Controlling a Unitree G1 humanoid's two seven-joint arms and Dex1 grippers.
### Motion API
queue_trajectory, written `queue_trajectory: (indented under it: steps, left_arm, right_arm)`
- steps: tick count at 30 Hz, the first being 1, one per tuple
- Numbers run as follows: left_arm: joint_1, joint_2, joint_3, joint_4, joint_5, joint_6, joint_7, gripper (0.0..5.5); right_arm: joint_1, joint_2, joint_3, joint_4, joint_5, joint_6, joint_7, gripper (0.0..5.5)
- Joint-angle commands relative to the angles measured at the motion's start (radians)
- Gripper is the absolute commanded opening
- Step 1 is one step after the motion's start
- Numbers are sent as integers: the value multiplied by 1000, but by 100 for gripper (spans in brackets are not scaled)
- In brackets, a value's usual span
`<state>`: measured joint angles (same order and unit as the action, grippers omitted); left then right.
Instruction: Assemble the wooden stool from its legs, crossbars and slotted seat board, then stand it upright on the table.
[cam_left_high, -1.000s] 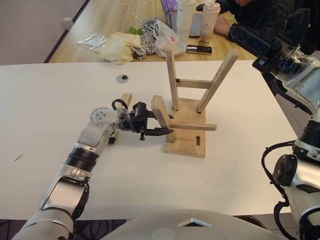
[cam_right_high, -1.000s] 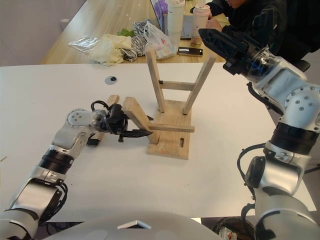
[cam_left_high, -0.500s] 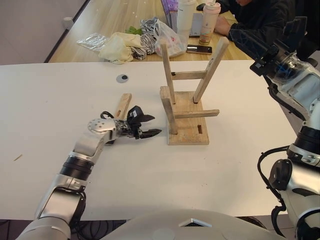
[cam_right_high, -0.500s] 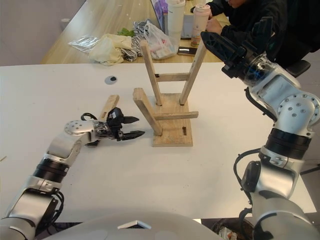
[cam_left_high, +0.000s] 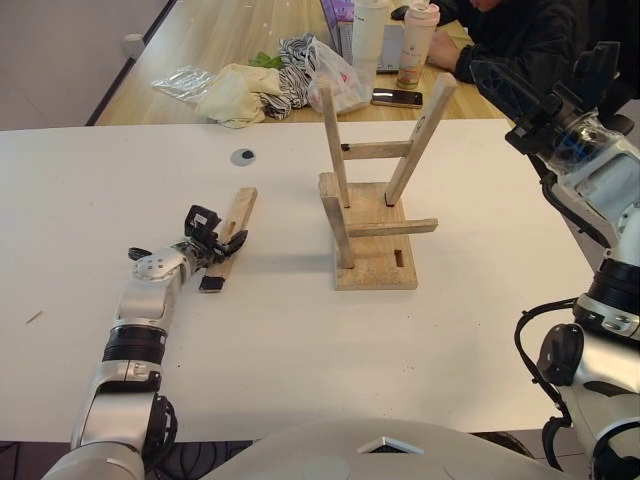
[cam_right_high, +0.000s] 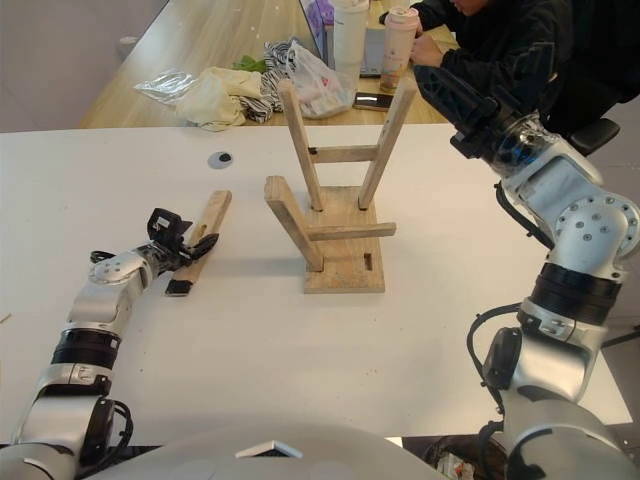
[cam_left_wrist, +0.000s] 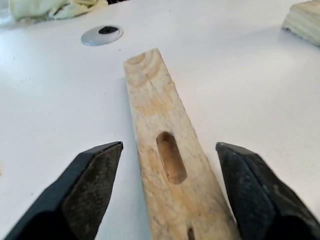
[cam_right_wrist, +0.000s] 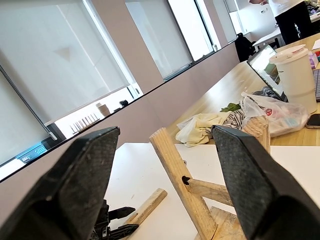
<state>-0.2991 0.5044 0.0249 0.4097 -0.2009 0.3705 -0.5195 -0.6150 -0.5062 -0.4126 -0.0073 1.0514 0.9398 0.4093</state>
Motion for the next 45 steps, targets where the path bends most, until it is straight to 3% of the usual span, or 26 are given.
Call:
queue_trajectory:
  steps: [1, 6, 8, 11, 16, 20, 23, 31, 38, 43, 45]
  left_arm:
    - [1, 37, -24, -12, 18, 196, -20, 301]
    - [-33, 95, -69, 14, 38, 262, -118, 231]
    - [-39, 127, -107, 42, 69, 230, -166, 202]
    - [-70, 158, -139, 89, 116, 117, -204, 201]
    - [-245, 64, 59, 117, -11, -55, -112, 201]
    - [-397, -24, 263, 59, -341, -34, -285, 200]
    - [-461, -35, 329, 36, -541, 95, -447, 200]
    - [-495, -53, 201, -51, -688, 356, -753, 199]
    - [-498, -74, 189, -51, -690, 389, -783, 199]
    - [-501, -81, 186, -54, -685, 400, -786, 199]
    - [-502, -82, 185, -54, -682, 402, -786, 199]
  right_arm:
    - [13, 42, 0, -11, -1, -16, -23, 336]
    - [29, 66, 0, -23, 3, -32, -41, 336]
    - [31, 74, 0, -23, -1, -38, -47, 336]
    - [35, 90, -2, -24, -1, -51, -59, 336]
    - [29, 96, 3, -27, 5, -64, -51, 336]
    - [-2, 151, 94, -64, -1, -95, 42, 336]
    - [-53, 203, 178, -50, -31, -143, 123, 336]
    - [-245, 410, 292, 183, -33, -145, 238, 336]
    - [-272, 454, 309, 217, -36, -105, 259, 336]
    - [-272, 464, 303, 220, -37, -84, 275, 266]
    - [-275, 467, 299, 226, -39, -82, 276, 262]
